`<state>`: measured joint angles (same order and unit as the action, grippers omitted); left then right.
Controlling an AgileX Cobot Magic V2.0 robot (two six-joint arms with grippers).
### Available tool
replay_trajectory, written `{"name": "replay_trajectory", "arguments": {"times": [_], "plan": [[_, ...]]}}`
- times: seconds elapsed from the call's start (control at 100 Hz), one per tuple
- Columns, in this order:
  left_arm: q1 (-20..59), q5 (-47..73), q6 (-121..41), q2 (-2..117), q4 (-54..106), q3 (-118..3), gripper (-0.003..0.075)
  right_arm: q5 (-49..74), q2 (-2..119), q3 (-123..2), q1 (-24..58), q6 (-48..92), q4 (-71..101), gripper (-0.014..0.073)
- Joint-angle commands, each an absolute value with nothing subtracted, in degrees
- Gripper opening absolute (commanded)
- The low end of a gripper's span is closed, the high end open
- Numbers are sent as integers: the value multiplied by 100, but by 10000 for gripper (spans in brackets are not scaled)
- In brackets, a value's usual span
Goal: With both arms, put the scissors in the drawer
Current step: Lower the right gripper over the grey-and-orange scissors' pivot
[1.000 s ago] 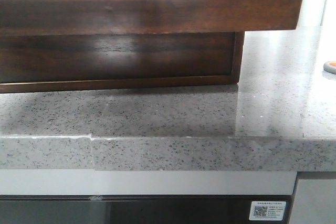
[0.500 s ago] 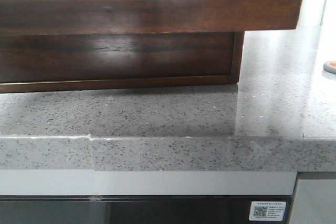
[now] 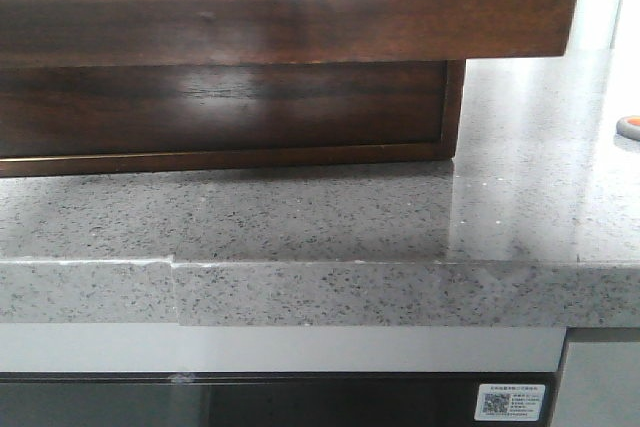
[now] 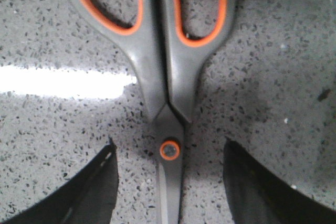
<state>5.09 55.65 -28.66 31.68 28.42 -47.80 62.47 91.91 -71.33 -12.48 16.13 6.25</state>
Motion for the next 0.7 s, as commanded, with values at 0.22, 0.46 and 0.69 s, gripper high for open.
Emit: {"name": "replay_trajectory", "arguments": {"times": [0.22,0.46,0.69], "plan": [[555,5107,-3063,3202,3374,-4967,355,6234,9316,-7364,-1285,1908,709,377],[555,5090,-3063,3202,3374,-4967,355,6199,9348,-7364,-1221,2015,709,238],[555,5056,-3063,3202,3363,-4967,355,6225,9348,-7364,-1196,2072,709,208]]}}
